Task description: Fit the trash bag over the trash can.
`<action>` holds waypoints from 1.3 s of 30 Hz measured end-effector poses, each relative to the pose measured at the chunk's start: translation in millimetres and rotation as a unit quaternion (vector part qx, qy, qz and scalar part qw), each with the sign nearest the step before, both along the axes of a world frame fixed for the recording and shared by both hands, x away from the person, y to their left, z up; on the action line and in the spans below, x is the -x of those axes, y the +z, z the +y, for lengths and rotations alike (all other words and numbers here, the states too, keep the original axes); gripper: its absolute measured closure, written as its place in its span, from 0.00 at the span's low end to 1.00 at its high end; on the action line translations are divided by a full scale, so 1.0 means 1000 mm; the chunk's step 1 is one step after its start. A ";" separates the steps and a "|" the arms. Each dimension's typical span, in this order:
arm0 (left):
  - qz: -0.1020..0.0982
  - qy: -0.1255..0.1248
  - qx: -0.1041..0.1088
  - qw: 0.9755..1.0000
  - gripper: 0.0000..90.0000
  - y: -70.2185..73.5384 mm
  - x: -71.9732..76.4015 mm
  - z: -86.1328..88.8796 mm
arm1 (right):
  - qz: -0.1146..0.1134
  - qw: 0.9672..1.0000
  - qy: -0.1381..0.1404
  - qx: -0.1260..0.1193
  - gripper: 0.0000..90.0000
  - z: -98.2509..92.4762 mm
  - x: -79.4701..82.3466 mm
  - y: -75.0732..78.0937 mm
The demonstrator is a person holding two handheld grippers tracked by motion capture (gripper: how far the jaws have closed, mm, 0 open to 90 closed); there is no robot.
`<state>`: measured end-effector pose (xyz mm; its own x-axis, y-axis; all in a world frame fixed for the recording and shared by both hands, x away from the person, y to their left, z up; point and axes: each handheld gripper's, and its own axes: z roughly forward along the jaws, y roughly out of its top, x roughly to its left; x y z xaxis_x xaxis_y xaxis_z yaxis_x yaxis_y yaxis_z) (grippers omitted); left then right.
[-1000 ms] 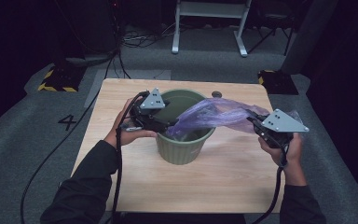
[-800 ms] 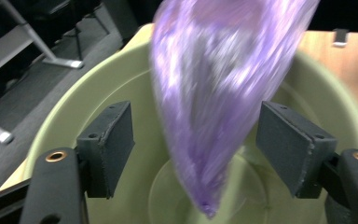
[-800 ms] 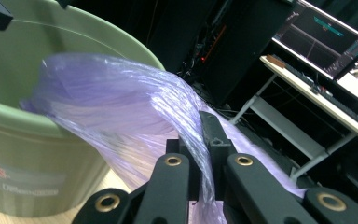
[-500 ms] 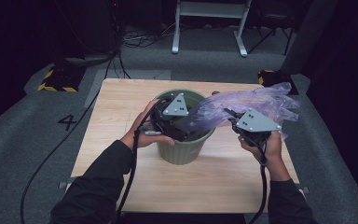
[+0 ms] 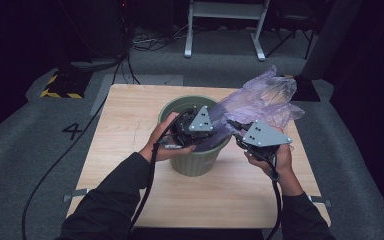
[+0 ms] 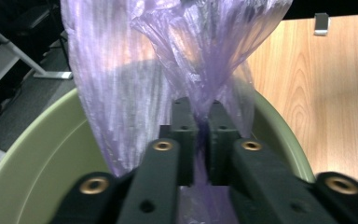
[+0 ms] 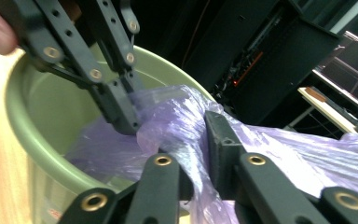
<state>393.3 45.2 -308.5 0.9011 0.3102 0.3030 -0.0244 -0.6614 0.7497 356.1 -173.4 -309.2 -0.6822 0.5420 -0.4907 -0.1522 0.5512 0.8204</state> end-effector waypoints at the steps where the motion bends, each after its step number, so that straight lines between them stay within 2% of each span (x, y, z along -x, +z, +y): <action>1: -0.003 -0.001 -0.004 1.000 0.99 0.000 0.000 0.000 | 0.000 1.000 0.001 -0.004 0.85 0.000 0.001 0.000; 7: -0.010 0.010 -0.005 1.000 1.00 0.001 0.004 0.008 | 0.003 1.000 0.003 -0.013 0.59 -0.002 0.004 -0.002; 13: -0.011 0.030 0.010 0.999 1.00 0.002 0.005 0.027 | 0.003 1.000 -0.011 -0.010 0.39 -0.010 0.009 -0.005; 20: -0.008 0.053 0.020 0.998 1.00 -0.002 0.001 0.049 | 0.002 1.000 -0.030 -0.002 0.31 -0.023 0.014 -0.009; 24: -0.008 0.064 0.019 0.998 1.00 -0.005 -0.001 0.057 | 0.004 0.999 -0.046 -0.004 0.30 -0.033 0.014 -0.014; 29: 0.003 0.076 0.027 0.997 1.00 -0.009 -0.007 0.067 | -0.001 0.998 -0.065 -0.011 0.30 -0.043 0.014 -0.020; 32: 0.008 0.076 0.032 0.997 1.00 -0.011 -0.008 0.072 | 0.001 0.997 -0.075 -0.029 0.37 -0.051 0.010 -0.023; 34: 0.009 0.077 0.035 0.996 1.00 -0.011 -0.008 0.074 | 0.019 0.996 -0.072 -0.042 0.38 -0.056 0.005 -0.027; 38: 0.009 0.076 0.043 0.996 1.00 -0.011 -0.008 0.078 | 0.037 0.997 -0.057 -0.044 0.52 -0.057 0.001 -0.033; 39: 0.010 0.075 0.046 0.996 1.00 -0.011 -0.008 0.078 | 0.042 0.997 -0.050 -0.046 0.58 -0.056 0.000 -0.033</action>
<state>401.3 123.6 -319.7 0.8482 0.4673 0.2494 0.0857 -0.5857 0.8060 356.3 -229.7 -342.6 -0.6598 0.6489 -0.3790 -0.0283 0.4825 0.8754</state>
